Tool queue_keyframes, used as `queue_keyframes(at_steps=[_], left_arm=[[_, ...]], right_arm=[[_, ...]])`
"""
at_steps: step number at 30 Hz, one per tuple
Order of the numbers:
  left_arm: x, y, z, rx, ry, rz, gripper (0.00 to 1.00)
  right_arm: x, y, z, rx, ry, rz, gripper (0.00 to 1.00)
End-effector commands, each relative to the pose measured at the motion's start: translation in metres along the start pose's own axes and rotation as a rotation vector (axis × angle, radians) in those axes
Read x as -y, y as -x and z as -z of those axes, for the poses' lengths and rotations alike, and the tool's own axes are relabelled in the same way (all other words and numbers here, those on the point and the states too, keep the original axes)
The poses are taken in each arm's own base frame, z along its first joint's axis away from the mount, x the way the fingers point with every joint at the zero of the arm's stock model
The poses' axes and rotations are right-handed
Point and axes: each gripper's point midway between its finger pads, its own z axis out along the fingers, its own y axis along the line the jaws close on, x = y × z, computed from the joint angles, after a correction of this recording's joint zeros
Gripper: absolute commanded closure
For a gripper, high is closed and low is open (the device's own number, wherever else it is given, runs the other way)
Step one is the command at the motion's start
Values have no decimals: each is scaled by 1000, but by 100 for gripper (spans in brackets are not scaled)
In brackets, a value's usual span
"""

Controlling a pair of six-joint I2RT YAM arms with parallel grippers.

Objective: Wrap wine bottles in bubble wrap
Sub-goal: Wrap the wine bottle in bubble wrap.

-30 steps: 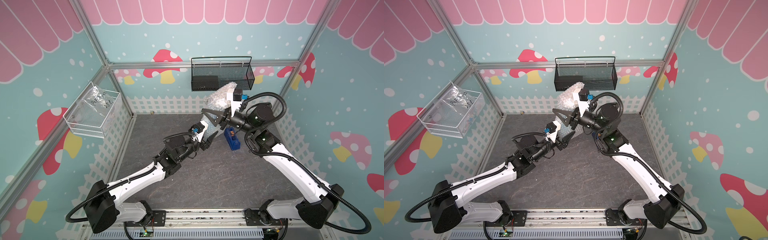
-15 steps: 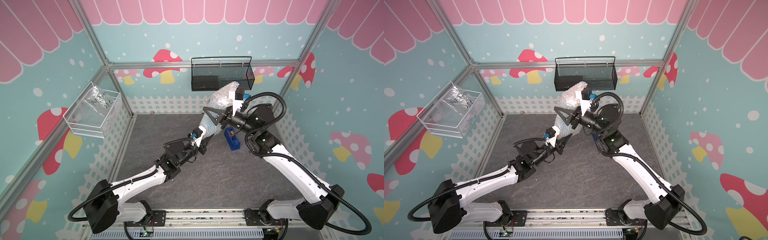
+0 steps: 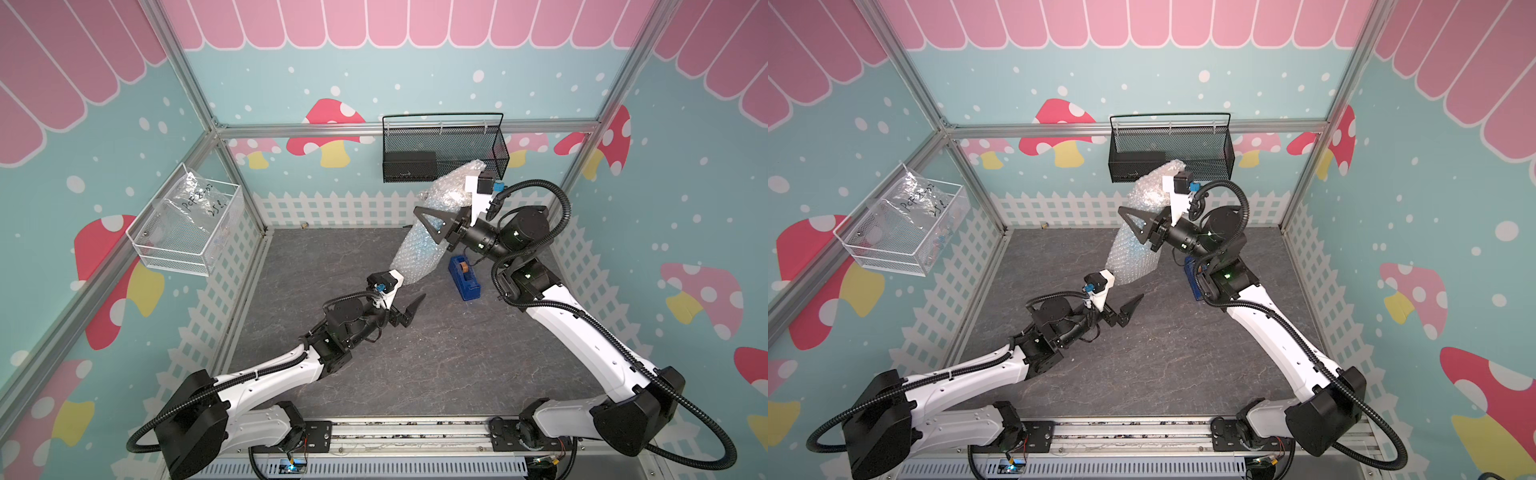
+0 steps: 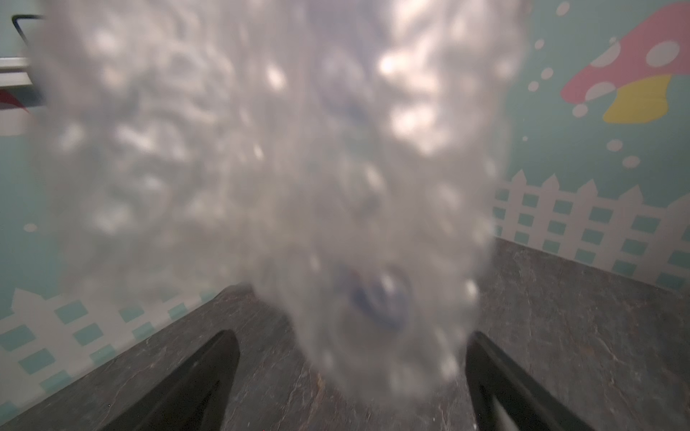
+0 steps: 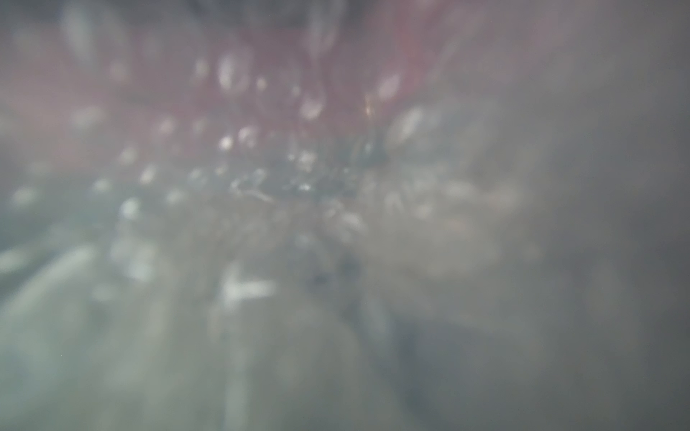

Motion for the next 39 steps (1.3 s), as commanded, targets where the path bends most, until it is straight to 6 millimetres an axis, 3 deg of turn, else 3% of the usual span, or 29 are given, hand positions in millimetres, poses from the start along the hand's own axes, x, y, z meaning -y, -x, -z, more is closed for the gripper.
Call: queue_keyframes(at_steps=[1,5,9,12,16,22,25,31,39], left_arm=[[-10,-13,17,-83,44,-43,1],[-24,-5,44,-98,117,-90,1],[-41,42,71,7,194,-115,1],[-42,79,77,96,194,-112,1],[-32,113,57,148,130,-114,1],[-4,148,15,251,58,-128,1],[2,152,-7,266,63,-115,1],[-9,141,-41,242,199,-98,1],[-27,122,-64,200,355,-118,4]], right_arm=[[-32,63,11,173,63,123,84],[-24,51,6,122,41,129,84],[-14,33,-1,54,20,129,84],[-10,23,-5,18,20,115,84],[-11,20,-7,7,42,95,84],[-15,19,-5,2,49,90,84],[-17,22,-3,7,52,91,84],[-26,32,3,25,67,97,84],[-43,43,13,57,120,62,83]])
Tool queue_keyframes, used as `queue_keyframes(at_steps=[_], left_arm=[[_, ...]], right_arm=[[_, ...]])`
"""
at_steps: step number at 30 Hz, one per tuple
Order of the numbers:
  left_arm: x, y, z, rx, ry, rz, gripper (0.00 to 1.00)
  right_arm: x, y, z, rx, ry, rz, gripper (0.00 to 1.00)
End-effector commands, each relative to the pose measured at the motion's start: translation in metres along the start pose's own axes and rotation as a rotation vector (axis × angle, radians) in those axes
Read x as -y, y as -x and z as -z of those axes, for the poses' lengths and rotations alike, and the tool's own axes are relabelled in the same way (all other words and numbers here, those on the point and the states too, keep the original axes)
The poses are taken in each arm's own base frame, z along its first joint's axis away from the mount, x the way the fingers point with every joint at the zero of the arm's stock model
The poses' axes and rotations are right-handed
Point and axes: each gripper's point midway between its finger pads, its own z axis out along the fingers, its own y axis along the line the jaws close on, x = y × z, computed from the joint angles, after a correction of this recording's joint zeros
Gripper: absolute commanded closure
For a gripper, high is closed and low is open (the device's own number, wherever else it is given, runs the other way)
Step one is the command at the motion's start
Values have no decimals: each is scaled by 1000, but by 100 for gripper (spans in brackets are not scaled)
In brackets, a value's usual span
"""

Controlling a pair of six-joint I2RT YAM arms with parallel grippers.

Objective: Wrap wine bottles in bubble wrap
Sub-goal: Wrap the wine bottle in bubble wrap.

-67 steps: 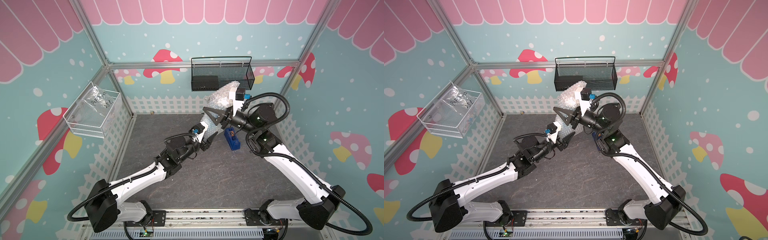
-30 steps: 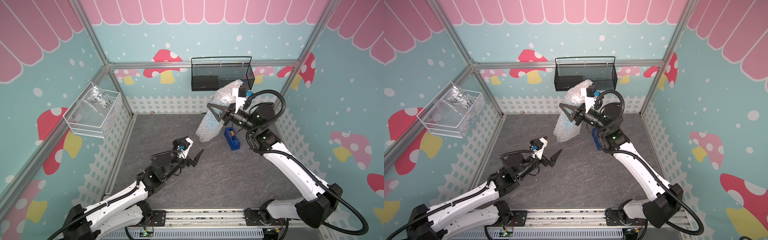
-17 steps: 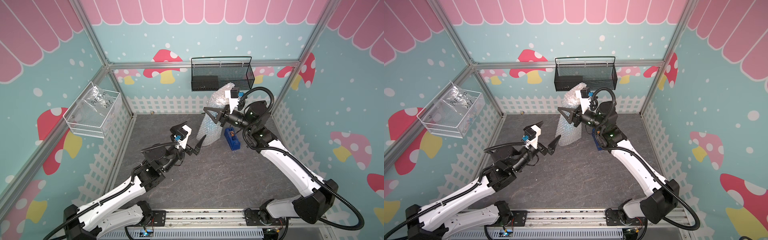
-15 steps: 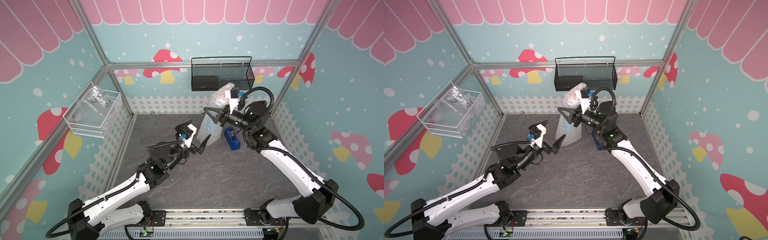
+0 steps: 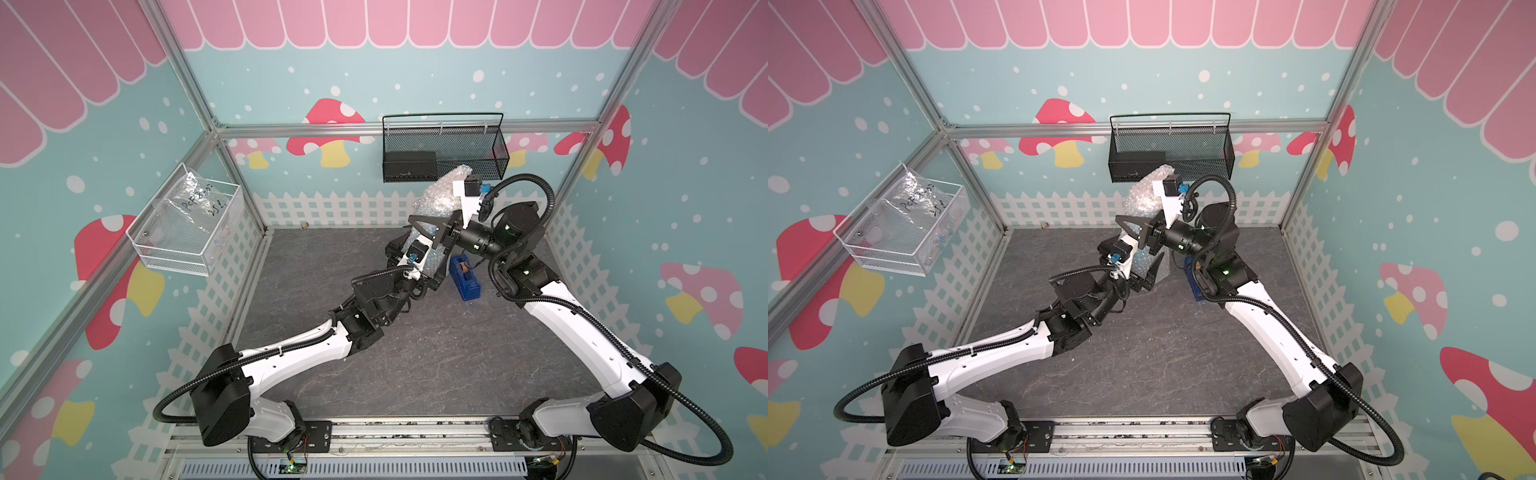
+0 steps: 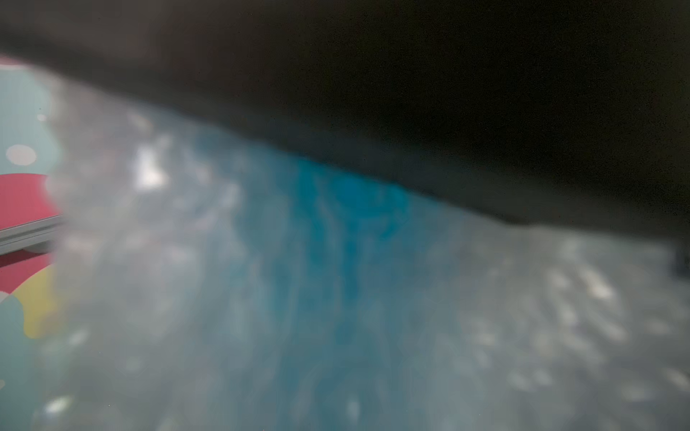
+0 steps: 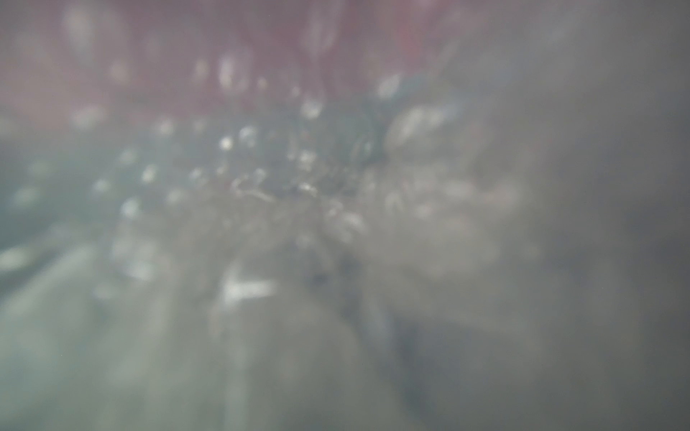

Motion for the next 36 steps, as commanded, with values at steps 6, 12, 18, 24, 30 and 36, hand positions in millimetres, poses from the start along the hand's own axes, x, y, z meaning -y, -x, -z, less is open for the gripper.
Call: queue_keyframes(at_steps=[6,12,18,24,30,36], left_arm=[[1,11,-12,48,20,-17,43],[25,15,-5,76,-139,-32,67],[24,34,16,136,-274,31,74],[21,60,38,190,-389,62,80],[40,80,70,223,-664,120,83],[56,89,97,180,-909,165,85]], right_arm=[[-51,61,20,163,162,44,80],[-58,61,20,155,227,37,64],[-68,48,18,100,352,19,51],[-83,40,22,48,519,27,36],[-98,28,30,-18,675,97,29],[-99,25,32,-47,734,101,29]])
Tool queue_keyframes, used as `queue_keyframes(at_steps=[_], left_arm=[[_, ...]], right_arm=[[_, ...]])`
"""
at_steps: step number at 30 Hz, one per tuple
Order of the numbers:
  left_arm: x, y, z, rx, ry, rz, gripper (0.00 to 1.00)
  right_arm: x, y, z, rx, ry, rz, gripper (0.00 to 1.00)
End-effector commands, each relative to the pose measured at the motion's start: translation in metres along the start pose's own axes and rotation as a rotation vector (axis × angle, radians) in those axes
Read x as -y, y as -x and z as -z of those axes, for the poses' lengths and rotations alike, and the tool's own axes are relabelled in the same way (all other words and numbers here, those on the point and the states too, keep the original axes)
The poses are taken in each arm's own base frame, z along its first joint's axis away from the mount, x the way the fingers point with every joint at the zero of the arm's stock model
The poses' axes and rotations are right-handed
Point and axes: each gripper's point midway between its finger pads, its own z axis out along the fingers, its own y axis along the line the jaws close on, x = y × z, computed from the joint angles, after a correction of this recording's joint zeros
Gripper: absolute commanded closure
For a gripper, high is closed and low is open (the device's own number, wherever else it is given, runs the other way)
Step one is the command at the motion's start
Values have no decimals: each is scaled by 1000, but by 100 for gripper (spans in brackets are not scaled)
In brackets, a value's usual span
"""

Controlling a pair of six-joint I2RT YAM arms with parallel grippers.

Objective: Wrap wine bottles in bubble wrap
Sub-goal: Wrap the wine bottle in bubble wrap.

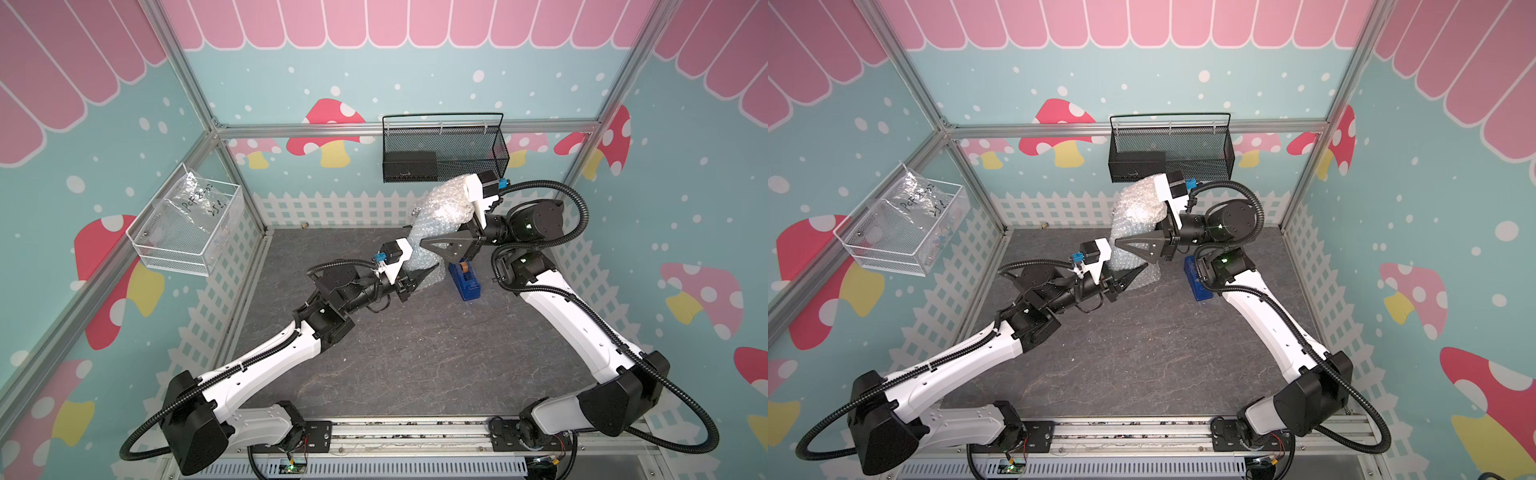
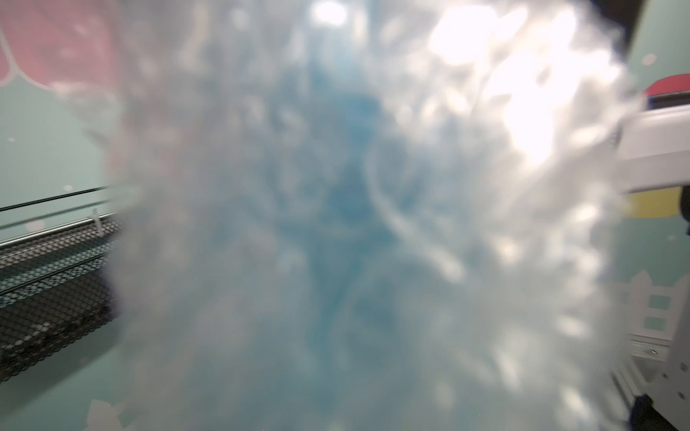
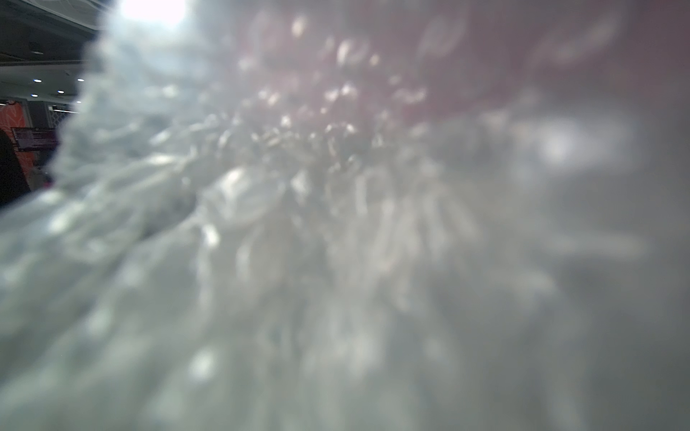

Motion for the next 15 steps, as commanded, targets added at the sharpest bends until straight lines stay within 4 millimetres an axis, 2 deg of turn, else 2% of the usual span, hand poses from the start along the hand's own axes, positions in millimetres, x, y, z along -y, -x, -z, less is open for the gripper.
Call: queue_keyframes(at_steps=[1,8,10,11,14,15], left_arm=[[51,35,8,21,-303,6,85],[57,6,7,-148,-352,18,86],[59,2,8,-166,-361,27,86],[60,2,9,-172,-364,31,86],[58,-3,9,-194,-350,39,84],[54,-4,9,-197,-322,36,76]], right_arm=[[-10,-1,-1,-37,98,-11,29],[-12,0,-2,-27,151,-24,28],[-11,-1,-2,-31,156,-29,32],[-11,-1,-2,-32,159,-24,37],[-8,-1,-3,-36,161,-54,70],[-7,0,-3,-33,159,-53,79]])
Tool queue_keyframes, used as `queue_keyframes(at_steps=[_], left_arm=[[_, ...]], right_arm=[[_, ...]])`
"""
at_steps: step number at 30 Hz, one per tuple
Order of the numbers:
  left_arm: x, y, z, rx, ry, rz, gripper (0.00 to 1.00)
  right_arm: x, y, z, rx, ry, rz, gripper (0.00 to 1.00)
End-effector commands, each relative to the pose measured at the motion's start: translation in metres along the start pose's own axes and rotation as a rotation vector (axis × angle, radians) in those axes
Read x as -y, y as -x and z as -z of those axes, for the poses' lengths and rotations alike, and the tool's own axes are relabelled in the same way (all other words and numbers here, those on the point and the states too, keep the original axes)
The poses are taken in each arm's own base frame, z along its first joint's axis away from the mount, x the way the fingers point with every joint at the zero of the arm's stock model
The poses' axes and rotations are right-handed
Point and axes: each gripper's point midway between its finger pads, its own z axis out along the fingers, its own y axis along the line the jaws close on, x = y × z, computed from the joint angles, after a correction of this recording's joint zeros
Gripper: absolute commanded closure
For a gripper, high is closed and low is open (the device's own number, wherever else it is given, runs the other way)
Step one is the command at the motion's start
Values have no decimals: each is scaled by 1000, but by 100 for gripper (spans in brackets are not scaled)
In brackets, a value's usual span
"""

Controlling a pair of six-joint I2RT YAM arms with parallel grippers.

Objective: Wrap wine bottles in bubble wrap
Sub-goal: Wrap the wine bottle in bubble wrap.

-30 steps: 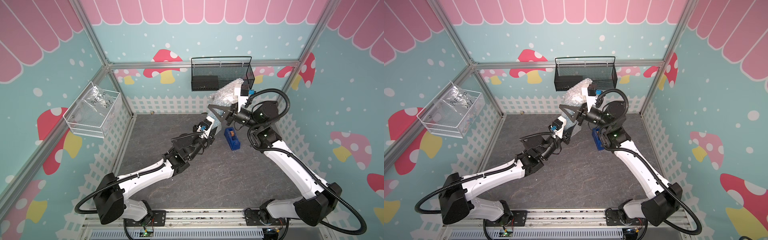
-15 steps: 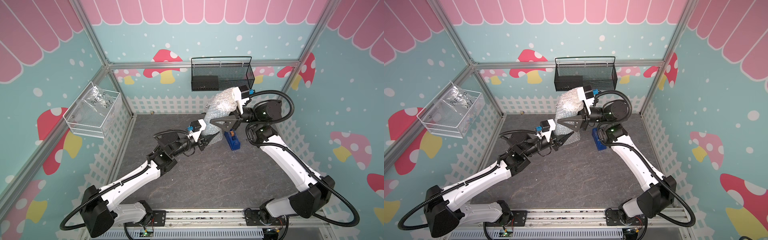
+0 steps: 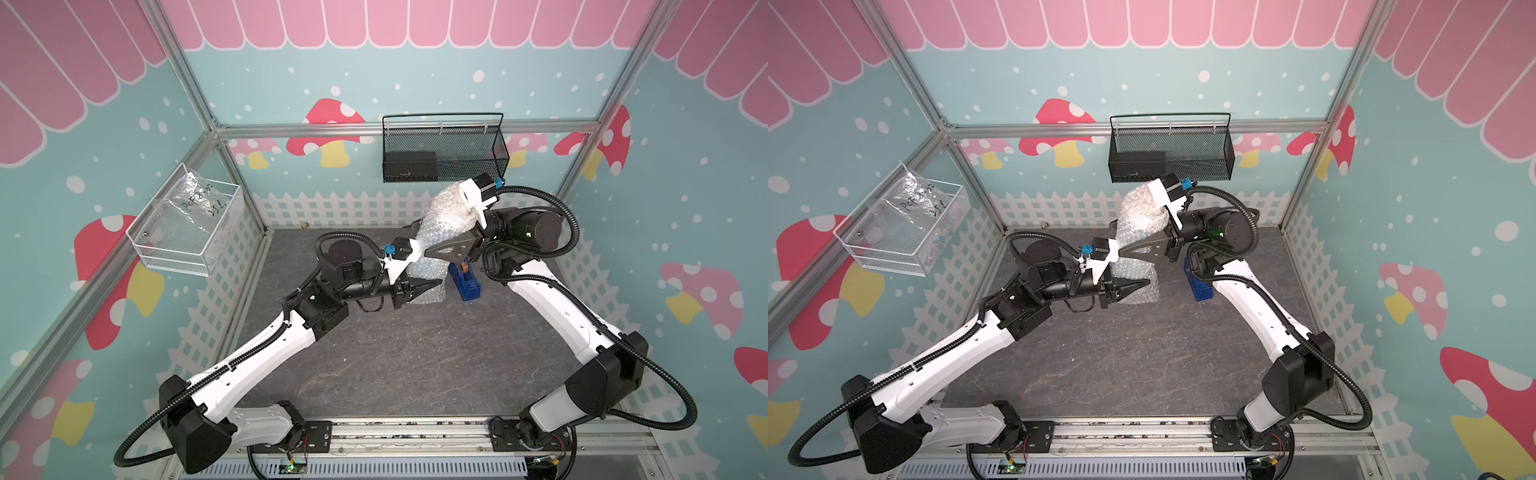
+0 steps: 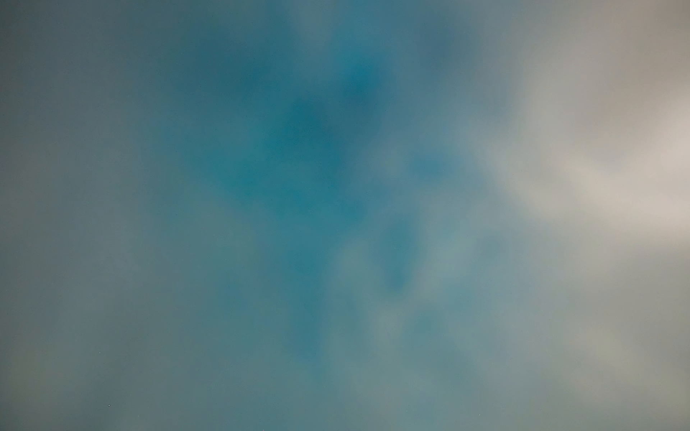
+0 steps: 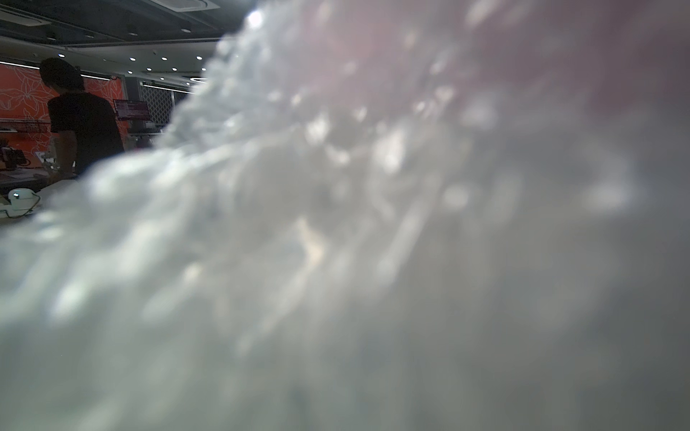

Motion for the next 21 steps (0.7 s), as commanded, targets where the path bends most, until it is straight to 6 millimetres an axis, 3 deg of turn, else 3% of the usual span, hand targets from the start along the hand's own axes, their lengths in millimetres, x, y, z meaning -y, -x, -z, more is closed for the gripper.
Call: queue_keyframes(at_steps=[1,3,4,8,10,13,16,21], left_arm=[[25,4,1,-3,-88,-69,61],[8,4,5,9,36,-57,29],[-3,1,10,8,116,-57,2],[-49,-10,48,-5,487,-86,1],[-56,-10,71,7,602,-118,1],[-54,0,90,44,656,-150,1],[-51,16,93,79,651,-177,1],[-49,38,77,127,599,-214,1]], right_arm=[[6,8,-1,26,-8,-42,85],[6,14,1,39,-27,-25,91],[8,19,3,50,-52,0,92],[37,31,10,37,-282,48,97],[58,37,20,11,-476,93,100],[69,41,33,3,-636,130,100],[73,37,32,-24,-735,154,100],[76,29,26,-49,-810,150,100]])
